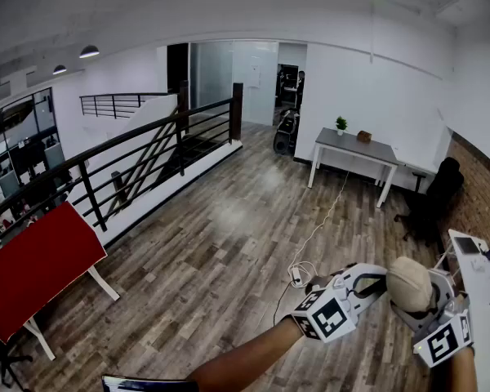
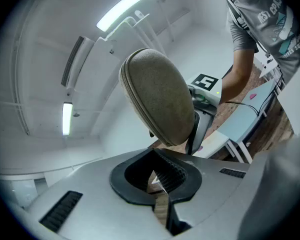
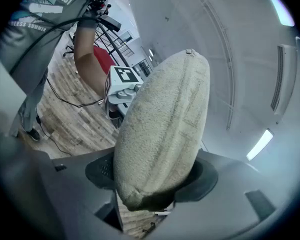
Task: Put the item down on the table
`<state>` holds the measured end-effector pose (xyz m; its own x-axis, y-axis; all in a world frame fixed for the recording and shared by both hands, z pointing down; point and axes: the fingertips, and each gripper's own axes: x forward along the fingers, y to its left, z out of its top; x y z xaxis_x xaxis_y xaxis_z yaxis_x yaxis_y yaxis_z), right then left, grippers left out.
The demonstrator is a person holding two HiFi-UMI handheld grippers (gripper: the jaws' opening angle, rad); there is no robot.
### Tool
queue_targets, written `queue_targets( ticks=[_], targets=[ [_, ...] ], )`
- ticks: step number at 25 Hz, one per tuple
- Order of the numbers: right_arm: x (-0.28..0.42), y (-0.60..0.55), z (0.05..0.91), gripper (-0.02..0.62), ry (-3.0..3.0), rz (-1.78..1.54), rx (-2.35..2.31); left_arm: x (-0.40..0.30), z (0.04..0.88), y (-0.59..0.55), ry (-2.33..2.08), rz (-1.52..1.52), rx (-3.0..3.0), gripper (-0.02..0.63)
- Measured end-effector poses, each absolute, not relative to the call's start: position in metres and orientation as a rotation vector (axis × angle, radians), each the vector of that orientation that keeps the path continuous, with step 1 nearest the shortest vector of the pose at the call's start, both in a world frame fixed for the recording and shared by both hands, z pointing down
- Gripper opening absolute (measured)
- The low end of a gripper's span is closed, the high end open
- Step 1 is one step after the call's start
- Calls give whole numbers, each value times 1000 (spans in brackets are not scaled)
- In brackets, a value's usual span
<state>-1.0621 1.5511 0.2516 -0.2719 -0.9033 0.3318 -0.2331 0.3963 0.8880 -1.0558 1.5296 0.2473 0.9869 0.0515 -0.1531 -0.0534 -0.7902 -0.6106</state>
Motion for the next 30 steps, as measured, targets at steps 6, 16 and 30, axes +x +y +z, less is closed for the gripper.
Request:
queue_targets(
  ticks=[6, 16, 30],
  targets=[
    [-1062, 1549, 253, 265, -1715, -913, 992, -1053, 245, 1527, -15, 225, -2471, -3],
    [-1043, 1551, 250, 265, -1667, -884, 1035, -1032, 243, 1525, -67, 279, -2477, -3],
    [-990, 1518, 261, 265, -1717, -838, 1063, -978, 258, 1495, -120, 235, -2496, -3]
  ],
)
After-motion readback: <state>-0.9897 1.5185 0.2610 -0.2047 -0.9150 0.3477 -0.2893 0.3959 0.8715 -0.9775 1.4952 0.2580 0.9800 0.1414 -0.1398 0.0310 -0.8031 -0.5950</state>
